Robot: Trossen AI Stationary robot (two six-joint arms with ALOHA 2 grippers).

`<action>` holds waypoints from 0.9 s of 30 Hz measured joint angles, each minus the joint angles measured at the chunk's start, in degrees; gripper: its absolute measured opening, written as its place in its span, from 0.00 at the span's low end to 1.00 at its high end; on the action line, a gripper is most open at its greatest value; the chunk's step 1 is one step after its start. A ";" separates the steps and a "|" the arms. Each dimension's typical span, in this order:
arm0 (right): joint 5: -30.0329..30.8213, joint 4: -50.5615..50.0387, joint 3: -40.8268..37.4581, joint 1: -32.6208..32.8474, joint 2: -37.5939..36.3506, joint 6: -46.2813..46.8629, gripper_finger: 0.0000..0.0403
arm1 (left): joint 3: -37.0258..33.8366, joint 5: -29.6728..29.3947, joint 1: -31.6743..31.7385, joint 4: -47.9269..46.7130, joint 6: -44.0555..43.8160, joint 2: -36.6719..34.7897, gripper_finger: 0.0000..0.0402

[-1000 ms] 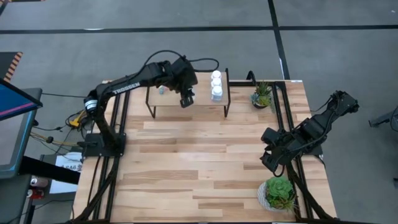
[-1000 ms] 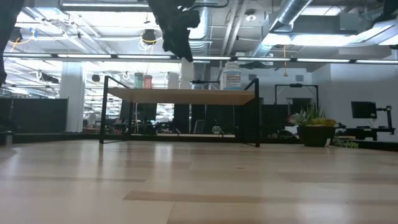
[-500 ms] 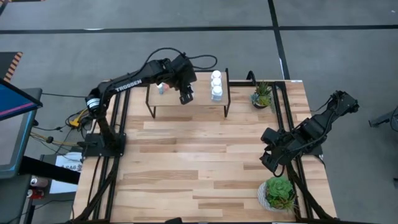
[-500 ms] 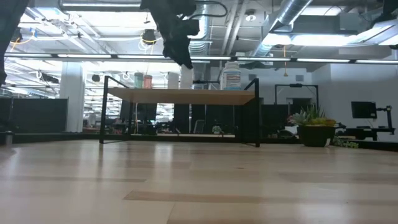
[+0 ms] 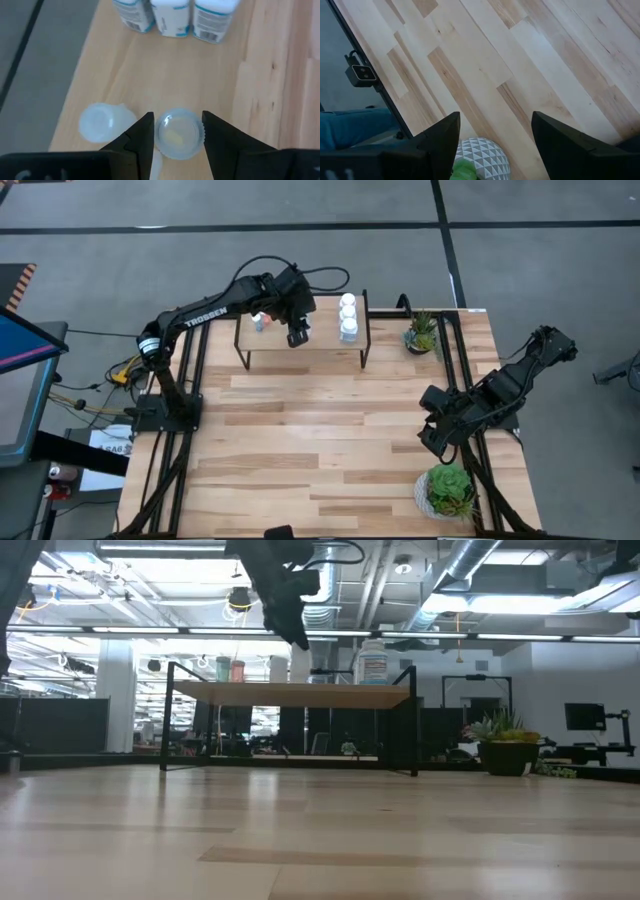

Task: Pick and place medicine bottles onto shelf by color
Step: Put the small transparent pill bottle on the shelf aligned with the other small transparent pill bottles

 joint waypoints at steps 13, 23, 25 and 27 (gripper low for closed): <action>-0.01 -0.02 0.00 -0.01 0.00 0.00 0.67 | 0.01 1.66 0.37 -0.19 -0.11 0.41 0.31; -0.09 0.02 0.00 0.00 0.00 0.02 0.67 | 0.00 1.00 0.06 0.53 -1.57 2.31 0.31; -0.17 0.04 0.00 -0.01 -0.02 0.02 0.67 | 0.00 0.99 0.19 0.05 -1.64 2.44 0.31; -0.20 0.06 0.00 0.00 0.00 0.02 0.67 | 0.00 1.03 0.22 -0.17 -1.62 2.72 0.31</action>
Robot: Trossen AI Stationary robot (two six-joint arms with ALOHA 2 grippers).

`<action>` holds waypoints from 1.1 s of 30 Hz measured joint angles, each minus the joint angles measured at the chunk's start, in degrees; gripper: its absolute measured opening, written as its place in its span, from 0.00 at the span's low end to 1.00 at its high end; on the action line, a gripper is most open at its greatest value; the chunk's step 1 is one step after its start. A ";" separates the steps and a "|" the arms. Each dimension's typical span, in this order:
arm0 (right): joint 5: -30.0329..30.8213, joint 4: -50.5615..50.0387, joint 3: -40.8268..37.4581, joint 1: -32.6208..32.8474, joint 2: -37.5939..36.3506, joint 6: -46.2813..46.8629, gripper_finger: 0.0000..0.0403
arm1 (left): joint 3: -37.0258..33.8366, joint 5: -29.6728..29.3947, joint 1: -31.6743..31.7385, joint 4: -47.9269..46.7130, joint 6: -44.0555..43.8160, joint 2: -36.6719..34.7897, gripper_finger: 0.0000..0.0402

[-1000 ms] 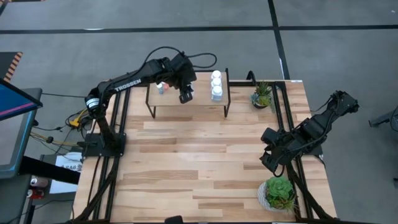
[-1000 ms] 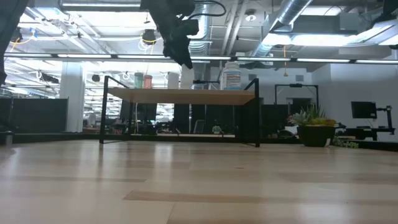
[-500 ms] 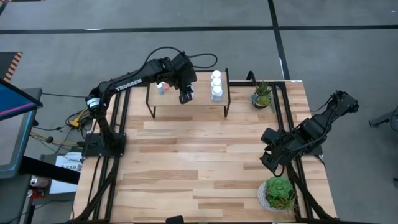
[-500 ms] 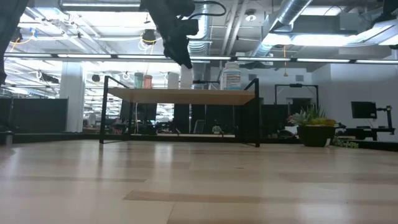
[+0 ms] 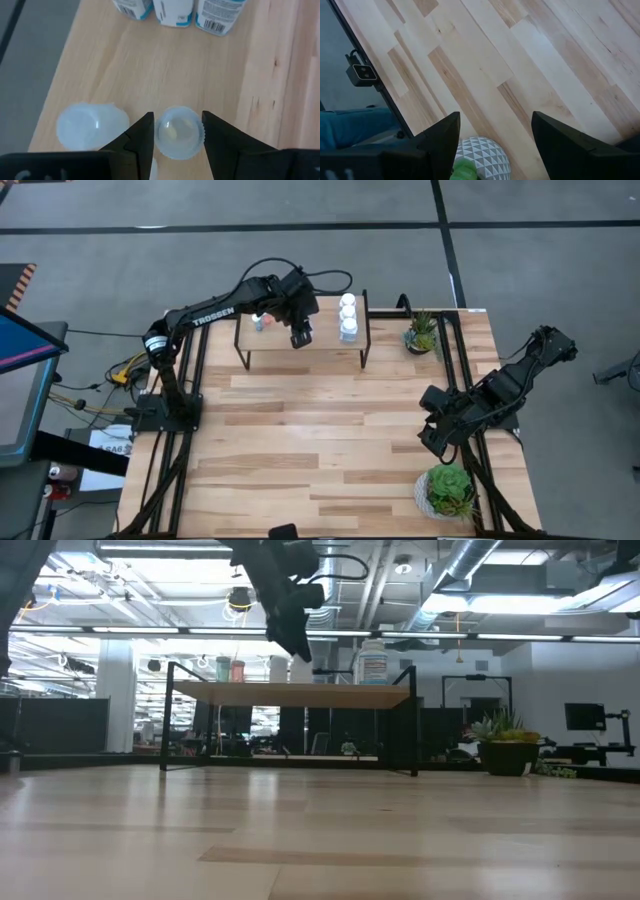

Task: Pick and place medicine bottles onto shelf by color
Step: Put the small transparent pill bottle on the shelf aligned with the other small transparent pill bottles, then return to Home Position

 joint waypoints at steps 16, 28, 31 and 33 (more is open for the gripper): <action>-1.38 0.01 0.00 -0.02 -0.02 0.04 0.67 | 0.00 -0.90 0.02 0.13 0.00 -0.04 0.31; -1.37 0.01 0.00 0.00 0.00 0.02 0.67 | 5.88 -2.39 0.02 -4.46 1.05 -0.34 0.38; -1.36 0.01 0.00 0.22 -0.01 0.02 0.67 | 5.86 -2.64 -0.36 -6.25 0.54 0.06 0.46; -1.36 -0.01 0.00 0.56 -0.02 0.00 0.67 | 5.86 -3.32 -0.86 -6.06 0.80 0.61 0.51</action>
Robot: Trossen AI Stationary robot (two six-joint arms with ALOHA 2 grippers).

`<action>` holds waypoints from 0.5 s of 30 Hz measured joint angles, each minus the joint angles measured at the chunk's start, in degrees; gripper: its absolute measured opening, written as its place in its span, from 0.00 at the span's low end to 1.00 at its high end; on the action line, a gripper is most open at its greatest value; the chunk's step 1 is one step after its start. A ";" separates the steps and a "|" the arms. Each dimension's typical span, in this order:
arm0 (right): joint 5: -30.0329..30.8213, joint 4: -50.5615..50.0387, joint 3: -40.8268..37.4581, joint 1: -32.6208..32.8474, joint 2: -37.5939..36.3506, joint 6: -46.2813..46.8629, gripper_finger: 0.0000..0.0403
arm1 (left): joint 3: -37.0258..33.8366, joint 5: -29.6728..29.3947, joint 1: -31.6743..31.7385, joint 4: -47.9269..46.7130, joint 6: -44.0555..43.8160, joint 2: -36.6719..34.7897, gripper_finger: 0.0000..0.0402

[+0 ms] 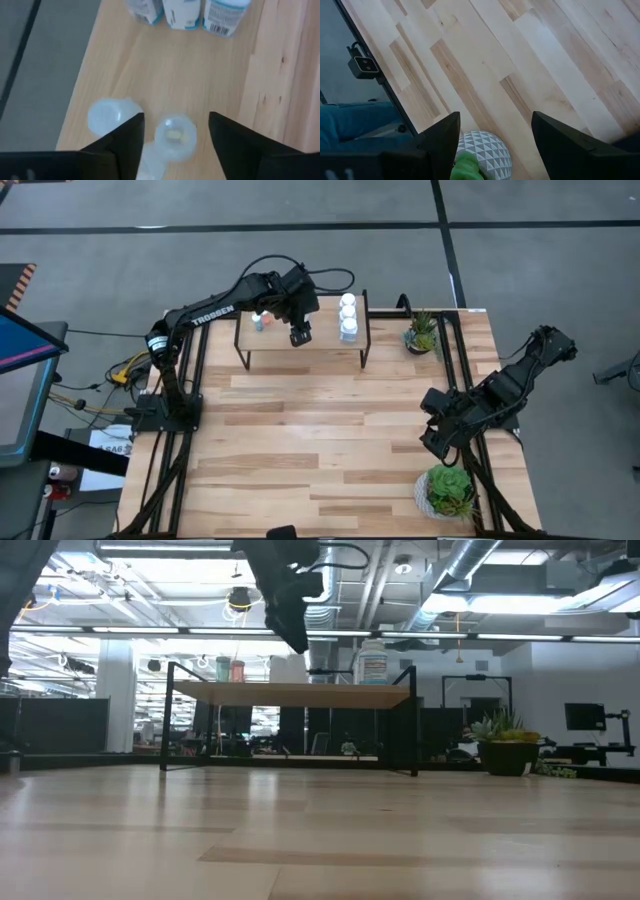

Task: Pick and place medicine bottles onto shelf by color
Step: Return to Home Position

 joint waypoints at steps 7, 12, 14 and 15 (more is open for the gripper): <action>0.01 0.01 0.00 0.59 0.02 0.02 0.67 | 0.48 -3.38 -0.58 1.81 0.95 0.38 0.62; 0.00 -0.02 0.00 0.69 0.02 0.02 0.67 | 6.90 -3.06 -1.56 1.63 0.27 -0.13 0.63; 0.01 0.00 0.00 0.69 0.02 -0.07 0.67 | 10.00 -2.76 -2.38 -0.10 -0.97 -0.10 0.63; 0.00 -0.02 0.00 0.69 0.02 -0.27 0.67 | 11.50 -2.72 -2.89 -1.26 -1.75 -0.08 0.63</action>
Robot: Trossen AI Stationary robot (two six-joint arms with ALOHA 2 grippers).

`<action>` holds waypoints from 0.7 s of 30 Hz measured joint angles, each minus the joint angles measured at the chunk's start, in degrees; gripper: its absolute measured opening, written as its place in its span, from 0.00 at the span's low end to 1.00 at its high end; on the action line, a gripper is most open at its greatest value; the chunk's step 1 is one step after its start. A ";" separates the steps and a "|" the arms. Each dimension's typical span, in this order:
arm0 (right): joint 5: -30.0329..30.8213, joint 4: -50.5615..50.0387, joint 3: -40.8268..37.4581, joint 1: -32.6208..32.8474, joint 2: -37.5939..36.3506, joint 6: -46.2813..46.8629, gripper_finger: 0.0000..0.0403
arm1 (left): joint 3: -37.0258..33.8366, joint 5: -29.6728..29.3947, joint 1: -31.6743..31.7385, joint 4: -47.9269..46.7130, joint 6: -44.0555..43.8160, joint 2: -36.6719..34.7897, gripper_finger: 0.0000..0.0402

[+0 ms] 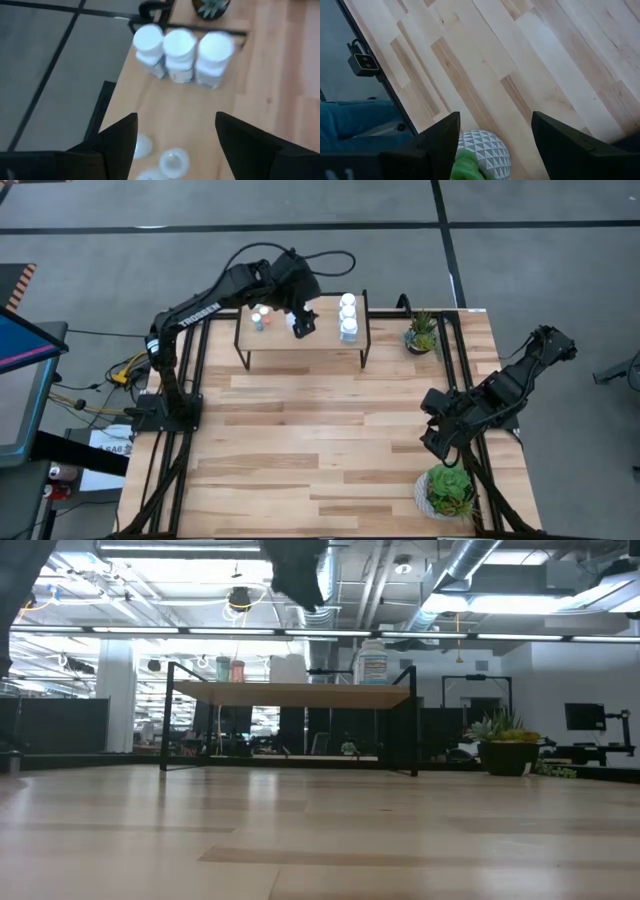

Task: Pick and place medicine bottles onto shelf by color
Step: Return to Home Position

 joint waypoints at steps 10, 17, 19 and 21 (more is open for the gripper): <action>-1.60 0.44 0.00 0.09 0.00 4.57 0.67 | 8.92 0.07 -4.69 -11.74 -5.67 0.00 0.63; 1.63 0.59 0.00 -1.61 -0.01 2.78 0.67 | 9.12 -0.04 -7.15 -17.04 -6.77 -0.07 0.63; 4.28 2.72 -0.09 -1.60 -0.53 -1.88 0.67 | 9.85 -0.42 -7.73 -20.28 -7.00 -0.36 0.63; 7.37 7.19 -0.09 -1.57 -2.27 -8.58 0.67 | 11.52 -0.52 -8.28 -23.69 -7.18 -0.76 0.63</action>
